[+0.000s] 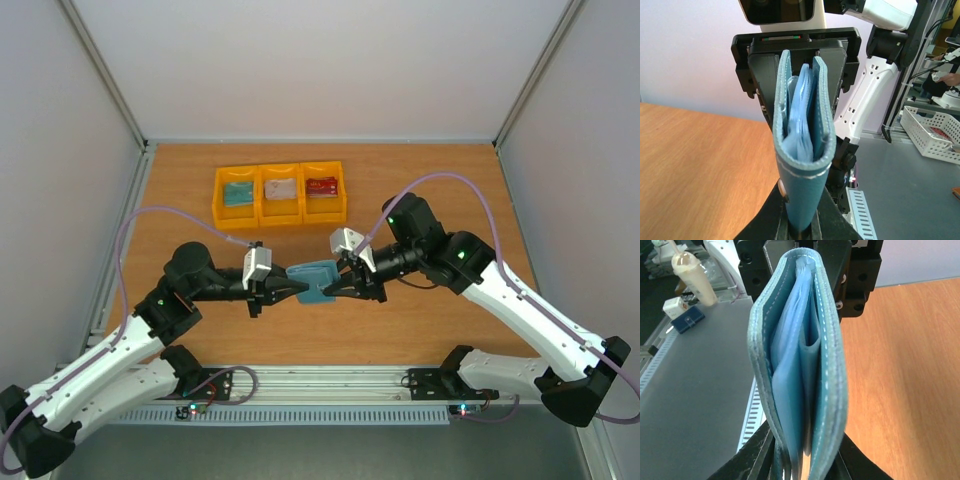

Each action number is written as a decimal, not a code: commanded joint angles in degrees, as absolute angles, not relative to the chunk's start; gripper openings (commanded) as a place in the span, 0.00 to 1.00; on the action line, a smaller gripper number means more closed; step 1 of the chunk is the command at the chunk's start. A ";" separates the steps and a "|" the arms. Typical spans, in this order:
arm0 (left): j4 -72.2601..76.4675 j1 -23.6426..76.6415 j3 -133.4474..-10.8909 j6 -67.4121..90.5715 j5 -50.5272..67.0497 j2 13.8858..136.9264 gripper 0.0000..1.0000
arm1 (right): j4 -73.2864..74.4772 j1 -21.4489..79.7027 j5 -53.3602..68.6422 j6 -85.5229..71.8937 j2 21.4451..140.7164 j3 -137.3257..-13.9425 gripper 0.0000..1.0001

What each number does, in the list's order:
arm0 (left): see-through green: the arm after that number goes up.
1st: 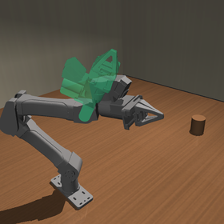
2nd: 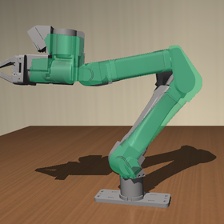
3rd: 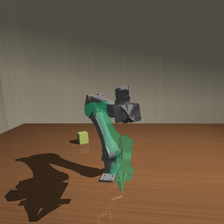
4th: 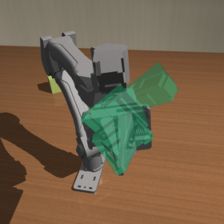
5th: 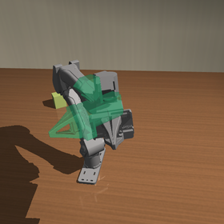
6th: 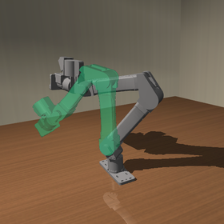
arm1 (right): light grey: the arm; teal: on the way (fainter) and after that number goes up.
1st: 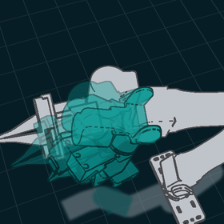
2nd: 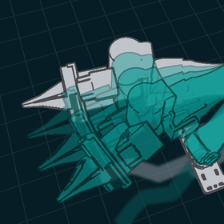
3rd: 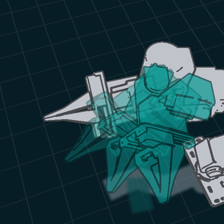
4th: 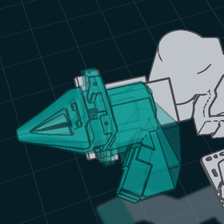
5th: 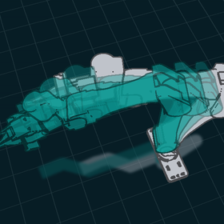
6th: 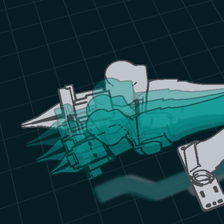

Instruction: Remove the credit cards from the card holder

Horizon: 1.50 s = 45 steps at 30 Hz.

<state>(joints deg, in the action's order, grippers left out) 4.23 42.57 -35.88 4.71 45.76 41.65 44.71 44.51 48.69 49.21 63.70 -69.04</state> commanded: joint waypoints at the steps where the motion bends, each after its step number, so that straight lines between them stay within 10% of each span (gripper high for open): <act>1: 8.43 42.79 -37.38 4.75 42.36 41.96 0.00 | 38.73 45.61 48.81 46.14 63.58 -68.16 0.23; 22: 8.35 43.79 -37.35 4.92 41.89 42.74 0.00 | 31.43 46.76 51.29 45.66 63.16 -68.37 0.22; 32: 8.06 44.05 -37.16 8.35 39.12 42.94 0.00 | 26.69 46.76 50.62 38.68 63.69 -68.47 0.01; 36: 7.37 44.04 -36.31 13.08 38.50 41.86 0.34 | 23.11 46.76 52.01 32.78 62.73 -66.81 0.01; 39: 7.38 44.03 -35.70 13.27 39.67 40.97 0.38 | 17.79 46.76 53.34 26.73 62.04 -65.14 0.01; 45: 8.48 44.04 -35.50 13.08 41.46 39.07 0.05 | 17.56 46.76 54.86 26.46 62.41 -65.53 0.01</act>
<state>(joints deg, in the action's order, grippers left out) 6.17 43.88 -35.83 12.73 40.71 40.56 20.91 46.30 51.48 28.71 63.18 -64.75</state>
